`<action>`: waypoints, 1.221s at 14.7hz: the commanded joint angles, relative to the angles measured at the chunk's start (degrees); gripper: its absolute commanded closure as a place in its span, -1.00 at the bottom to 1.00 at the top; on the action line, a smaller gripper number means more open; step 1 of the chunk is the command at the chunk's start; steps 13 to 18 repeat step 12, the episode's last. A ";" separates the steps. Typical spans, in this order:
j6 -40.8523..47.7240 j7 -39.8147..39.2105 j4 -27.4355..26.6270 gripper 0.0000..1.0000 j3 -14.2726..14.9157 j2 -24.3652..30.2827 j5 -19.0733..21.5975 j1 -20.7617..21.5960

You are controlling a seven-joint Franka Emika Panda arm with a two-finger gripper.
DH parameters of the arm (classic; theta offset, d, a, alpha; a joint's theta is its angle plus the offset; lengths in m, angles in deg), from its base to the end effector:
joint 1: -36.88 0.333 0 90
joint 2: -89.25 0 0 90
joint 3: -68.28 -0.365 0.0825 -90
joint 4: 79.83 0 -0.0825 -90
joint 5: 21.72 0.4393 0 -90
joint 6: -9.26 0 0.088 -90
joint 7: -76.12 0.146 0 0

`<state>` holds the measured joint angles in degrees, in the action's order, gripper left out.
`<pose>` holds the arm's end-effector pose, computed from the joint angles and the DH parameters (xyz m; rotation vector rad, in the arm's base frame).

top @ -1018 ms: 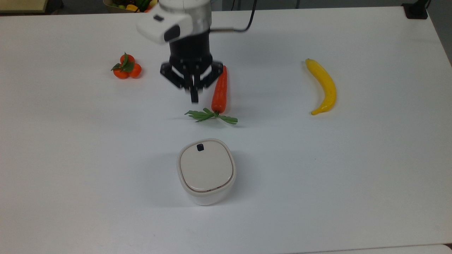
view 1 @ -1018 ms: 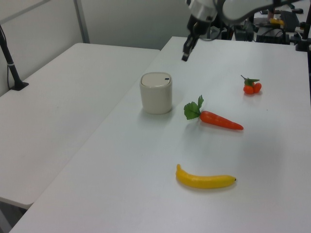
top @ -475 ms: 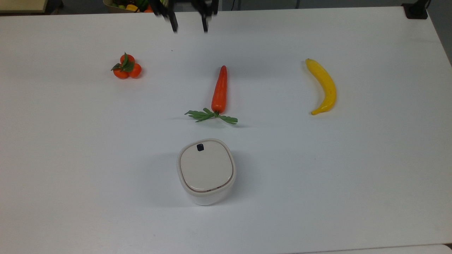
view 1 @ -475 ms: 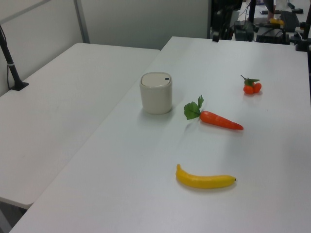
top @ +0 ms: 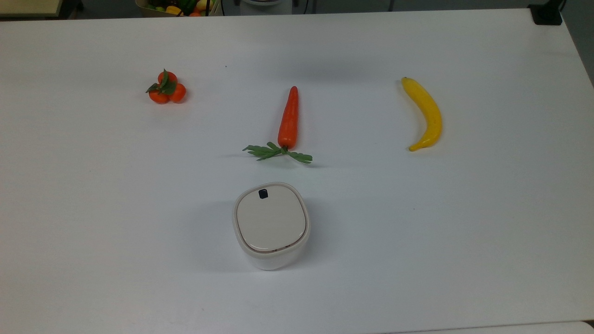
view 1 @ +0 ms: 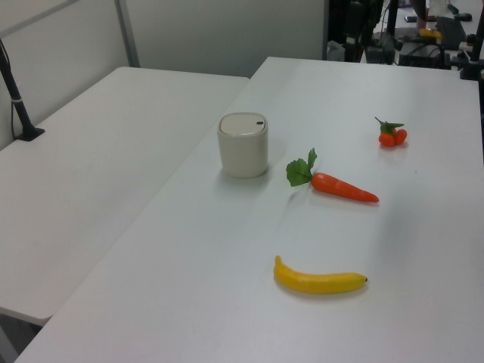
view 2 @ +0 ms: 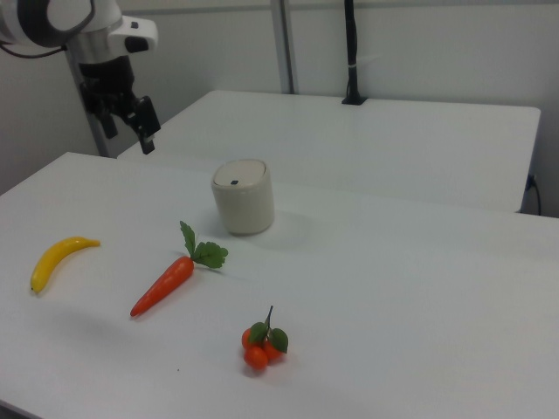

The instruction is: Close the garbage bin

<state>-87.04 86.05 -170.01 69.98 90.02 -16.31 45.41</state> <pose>0.6150 0.0864 0.6523 -3.0249 0.0890 -0.1593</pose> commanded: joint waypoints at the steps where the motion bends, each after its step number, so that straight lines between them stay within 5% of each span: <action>1: -2.66 -6.83 -4.03 -1.00 2.95 2.30 -0.22 3.24; 6: -3.55 -15.70 -4.13 -1.00 4.62 2.13 -1.36 4.04; 18: -2.76 -15.37 -4.13 -1.00 5.33 2.30 -1.36 5.18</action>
